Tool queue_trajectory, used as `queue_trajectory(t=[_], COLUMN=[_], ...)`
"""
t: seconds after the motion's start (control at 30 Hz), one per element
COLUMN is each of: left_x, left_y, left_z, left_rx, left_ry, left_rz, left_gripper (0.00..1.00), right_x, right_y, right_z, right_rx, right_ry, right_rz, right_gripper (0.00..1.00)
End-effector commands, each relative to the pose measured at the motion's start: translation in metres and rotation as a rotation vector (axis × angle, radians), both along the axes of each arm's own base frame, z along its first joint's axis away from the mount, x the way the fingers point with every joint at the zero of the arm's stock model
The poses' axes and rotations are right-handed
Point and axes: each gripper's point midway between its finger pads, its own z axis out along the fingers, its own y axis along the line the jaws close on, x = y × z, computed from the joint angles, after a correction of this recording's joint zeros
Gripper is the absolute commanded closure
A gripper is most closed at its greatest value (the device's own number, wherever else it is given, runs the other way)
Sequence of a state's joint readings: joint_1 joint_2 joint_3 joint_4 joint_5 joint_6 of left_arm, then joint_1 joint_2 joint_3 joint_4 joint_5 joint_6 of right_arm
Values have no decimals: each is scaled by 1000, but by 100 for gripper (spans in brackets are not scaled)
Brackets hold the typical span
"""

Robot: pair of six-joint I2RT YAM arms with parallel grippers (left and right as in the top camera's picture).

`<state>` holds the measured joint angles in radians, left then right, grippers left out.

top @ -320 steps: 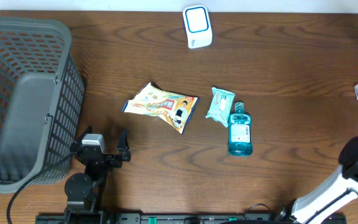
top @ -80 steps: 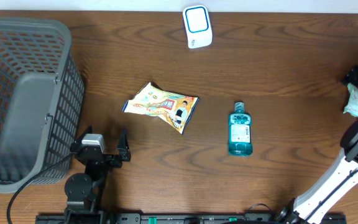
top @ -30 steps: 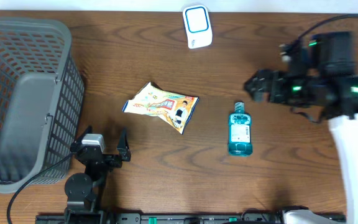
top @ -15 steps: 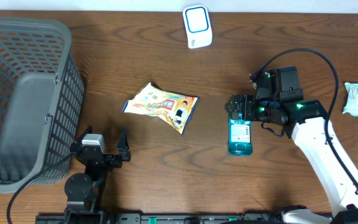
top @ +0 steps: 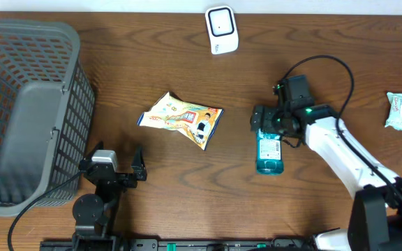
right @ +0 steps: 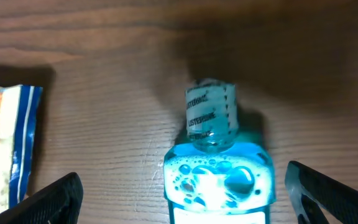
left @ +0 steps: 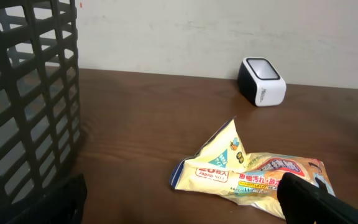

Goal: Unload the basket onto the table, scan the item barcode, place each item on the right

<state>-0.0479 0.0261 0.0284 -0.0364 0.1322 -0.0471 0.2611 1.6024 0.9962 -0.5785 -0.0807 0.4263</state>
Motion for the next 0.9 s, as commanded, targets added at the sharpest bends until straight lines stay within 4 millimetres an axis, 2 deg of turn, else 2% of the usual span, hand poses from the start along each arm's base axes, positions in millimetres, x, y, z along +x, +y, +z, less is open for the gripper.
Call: queue_trajectory(t=[0.0,0.17,0.43,0.63,0.67,0.77,0.87], left_x=[0,0,0,0,0,0,0], left_y=[-3,-3,-3,-3,-3,-3,-3], left_z=[-16,-16,-16,-16,-16,-16,-17], left_rx=[14,14,14,14,14,14,14], left_ry=[39,39,39,39,39,39,42], left_rz=[-15,-15,-15,-15,-15,-15,-15], left_gripper=[2,2,2,2,2,2,2], right_x=[-3,-3,-13,2,4,12,18], right_y=[-7,-19,-20,-11,-11,-9,-7], right_z=[-9,-21,-61,-59,-58,-56,-56], right_rx=[-60,-154,-182,-143,-140,-133,-124], right_ry=[21,35,145,98,89,57,34], right_rz=[-97,-118,-106,-102,-103,-106,-107], right_gripper=[1,1,1,1,5,37,55])
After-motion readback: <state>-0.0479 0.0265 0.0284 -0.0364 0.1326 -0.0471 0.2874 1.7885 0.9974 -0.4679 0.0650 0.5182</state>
